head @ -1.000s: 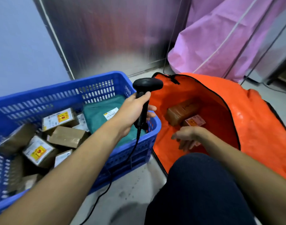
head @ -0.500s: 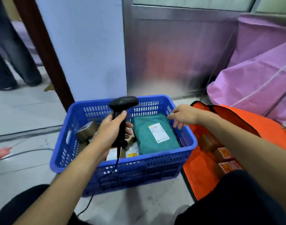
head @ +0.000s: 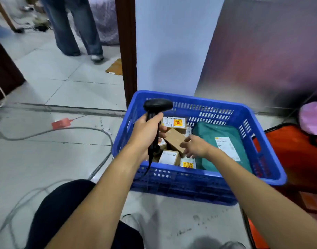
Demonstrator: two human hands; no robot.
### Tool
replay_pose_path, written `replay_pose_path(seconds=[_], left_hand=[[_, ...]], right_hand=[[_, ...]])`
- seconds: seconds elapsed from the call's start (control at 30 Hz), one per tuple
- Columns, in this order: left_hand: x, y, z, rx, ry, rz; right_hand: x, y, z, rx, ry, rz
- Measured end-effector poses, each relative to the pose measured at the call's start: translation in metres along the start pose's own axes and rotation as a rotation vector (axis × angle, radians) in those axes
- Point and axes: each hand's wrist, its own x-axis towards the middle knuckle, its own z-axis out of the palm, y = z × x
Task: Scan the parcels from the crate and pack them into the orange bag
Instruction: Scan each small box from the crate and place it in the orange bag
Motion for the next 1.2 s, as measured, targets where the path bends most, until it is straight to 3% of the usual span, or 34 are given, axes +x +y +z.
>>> replay_pose_path(seconds=[0.27,0.5,0.63,0.77,0.87,1.07,1.2], left_hand=[[0.011,0.027,-0.026,-0.125,0.091,-0.023],[0.021,0.049,-0.041,-0.132,0.065,0.018],[0.023,0.053,-0.049,-0.156,0.07,0.032],[0.023,0.056,-0.047,-0.114,0.052,0.018],[0.025,0.056,-0.045,-0.099,0.038,0.018],[0.026,0.055,-0.039,-0.113,0.03,0.031],[0.029,0.054,-0.034,-0.135,0.042,0.047]], right_hand=[[0.088,0.008,0.069,-0.117,-0.091,0.125],[0.147,-0.014,0.093,-0.159,0.044,0.041],[0.281,0.066,0.134,-0.177,0.069,0.112],[0.237,0.034,0.137,-0.084,-0.089,0.119],[0.175,-0.015,0.116,0.017,0.004,0.112],[0.154,-0.028,0.089,0.263,0.05,0.111],[0.115,-0.051,0.052,0.301,0.088,0.124]])
